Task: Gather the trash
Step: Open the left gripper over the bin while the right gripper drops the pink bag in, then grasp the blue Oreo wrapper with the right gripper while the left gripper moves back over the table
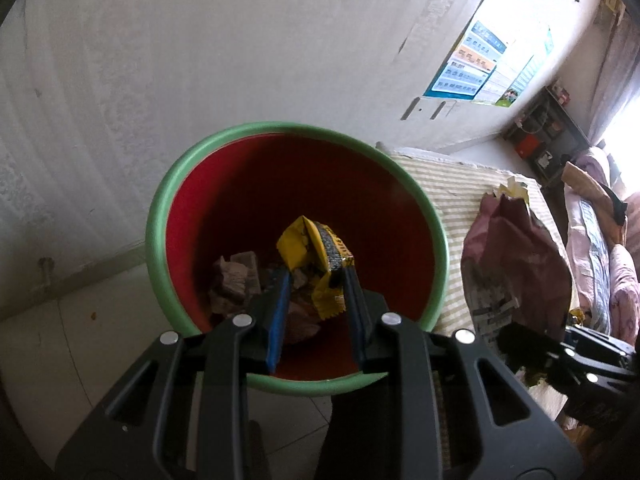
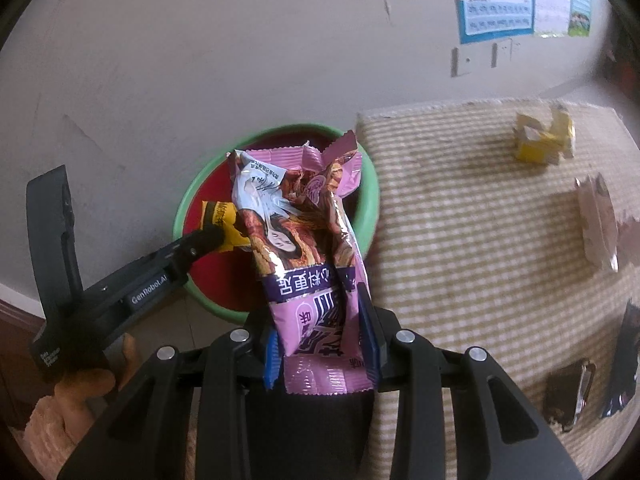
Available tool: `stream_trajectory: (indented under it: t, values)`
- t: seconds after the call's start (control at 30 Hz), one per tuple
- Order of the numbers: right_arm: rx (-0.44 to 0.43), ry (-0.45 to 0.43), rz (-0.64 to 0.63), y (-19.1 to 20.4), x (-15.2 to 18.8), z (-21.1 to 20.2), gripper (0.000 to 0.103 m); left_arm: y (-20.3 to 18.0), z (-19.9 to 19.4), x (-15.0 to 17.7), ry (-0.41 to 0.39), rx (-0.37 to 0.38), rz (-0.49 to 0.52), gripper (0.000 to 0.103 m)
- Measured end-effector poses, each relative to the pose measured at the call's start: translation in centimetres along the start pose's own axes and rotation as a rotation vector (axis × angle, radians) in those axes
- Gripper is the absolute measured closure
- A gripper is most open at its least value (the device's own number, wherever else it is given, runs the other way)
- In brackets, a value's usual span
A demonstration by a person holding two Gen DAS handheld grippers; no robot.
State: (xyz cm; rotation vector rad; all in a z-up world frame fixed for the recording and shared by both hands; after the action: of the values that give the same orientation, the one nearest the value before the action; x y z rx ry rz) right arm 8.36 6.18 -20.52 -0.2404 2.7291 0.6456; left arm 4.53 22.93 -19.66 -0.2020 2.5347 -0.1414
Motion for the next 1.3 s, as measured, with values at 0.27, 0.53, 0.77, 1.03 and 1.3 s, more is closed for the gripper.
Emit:
stream_trajectory:
  t: [0.27, 0.53, 0.77, 1.03, 1.3]
  values:
    - [-0.028, 0.006, -0.007, 2.0, -2.2, 1.3, 0.071, 1.0, -0.1, -0.1, -0.001, -0.017, -0.017, 0.077]
    - [-0.060, -0.007, -0.024, 3.4, -3.4, 1.4, 0.063, 1.7, -0.3, 0.1, -0.004, -0.053, -0.055, 0.051]
    - [-0.072, -0.042, 0.016, 2.5, -3.4, 0.2, 0.045, 2.1, -0.9, 0.2, -0.013, -0.082, -0.079, 0.041]
    - [0.015, -0.126, 0.094, -3.5, -1.3, -3.9, 0.042, -0.8, -1.7, -0.2, -0.026, -0.057, -0.005, 0.041]
    - [0.213, -0.242, 0.286, -15.1, 1.4, -9.7, 0.042, -6.2, -1.6, -0.3, -0.016, -0.002, 0.099, 0.041]
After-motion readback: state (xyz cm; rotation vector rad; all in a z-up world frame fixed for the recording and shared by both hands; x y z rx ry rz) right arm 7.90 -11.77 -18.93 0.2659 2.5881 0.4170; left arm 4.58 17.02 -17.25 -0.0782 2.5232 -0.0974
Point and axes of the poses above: each gripper's, at about its wrist camera, not at the fingertips, and z roughly the way its jaws point, y to its left, x to its underside, the point moved 3 cm from there along z, roughly the way its jaws point, and after that the axes turned 11 degrees about z, right-handed, at the moved point
